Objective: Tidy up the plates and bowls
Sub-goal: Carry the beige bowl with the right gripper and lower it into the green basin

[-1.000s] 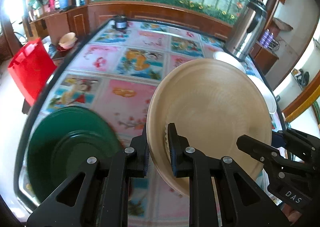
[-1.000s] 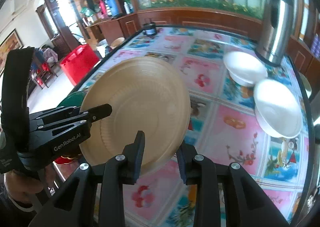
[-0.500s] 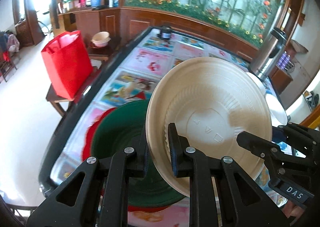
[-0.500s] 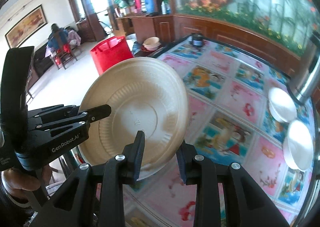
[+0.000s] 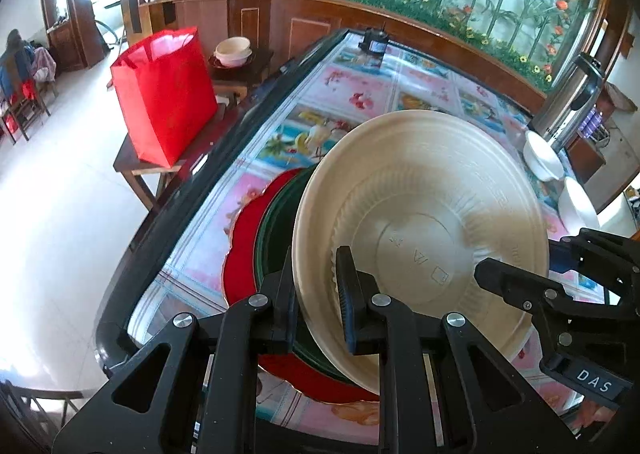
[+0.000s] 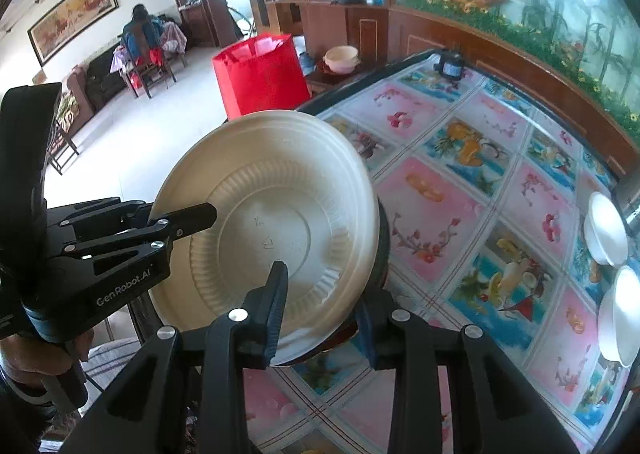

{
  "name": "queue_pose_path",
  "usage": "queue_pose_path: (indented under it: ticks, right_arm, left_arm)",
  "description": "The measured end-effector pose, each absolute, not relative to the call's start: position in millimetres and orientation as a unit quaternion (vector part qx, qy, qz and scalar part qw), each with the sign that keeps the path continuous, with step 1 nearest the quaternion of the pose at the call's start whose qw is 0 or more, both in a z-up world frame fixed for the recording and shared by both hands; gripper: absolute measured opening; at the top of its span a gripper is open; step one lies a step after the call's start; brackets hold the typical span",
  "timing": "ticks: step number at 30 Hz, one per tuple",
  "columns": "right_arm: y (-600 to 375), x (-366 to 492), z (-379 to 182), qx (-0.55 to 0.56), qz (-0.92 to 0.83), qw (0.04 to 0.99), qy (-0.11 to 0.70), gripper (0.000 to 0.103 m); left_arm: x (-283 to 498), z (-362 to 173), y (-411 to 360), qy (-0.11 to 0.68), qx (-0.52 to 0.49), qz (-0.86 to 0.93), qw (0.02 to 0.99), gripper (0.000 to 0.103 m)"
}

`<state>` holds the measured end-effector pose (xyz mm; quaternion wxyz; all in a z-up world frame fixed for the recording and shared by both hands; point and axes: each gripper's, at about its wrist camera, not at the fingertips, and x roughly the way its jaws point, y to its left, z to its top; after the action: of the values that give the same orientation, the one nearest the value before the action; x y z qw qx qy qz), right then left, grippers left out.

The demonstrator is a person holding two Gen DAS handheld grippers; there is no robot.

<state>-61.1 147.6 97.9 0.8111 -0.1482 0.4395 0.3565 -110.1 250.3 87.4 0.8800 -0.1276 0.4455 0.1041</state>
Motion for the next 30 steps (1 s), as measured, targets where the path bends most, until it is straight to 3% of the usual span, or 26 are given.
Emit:
queue_pose_path:
  ticks: [30]
  right_arm:
    - [163.5,-49.9,83.5,-0.151,0.34,0.808,0.456,0.049]
  left_arm:
    - [-91.3,68.2,255.7,0.447,-0.134,0.11,0.878,0.017]
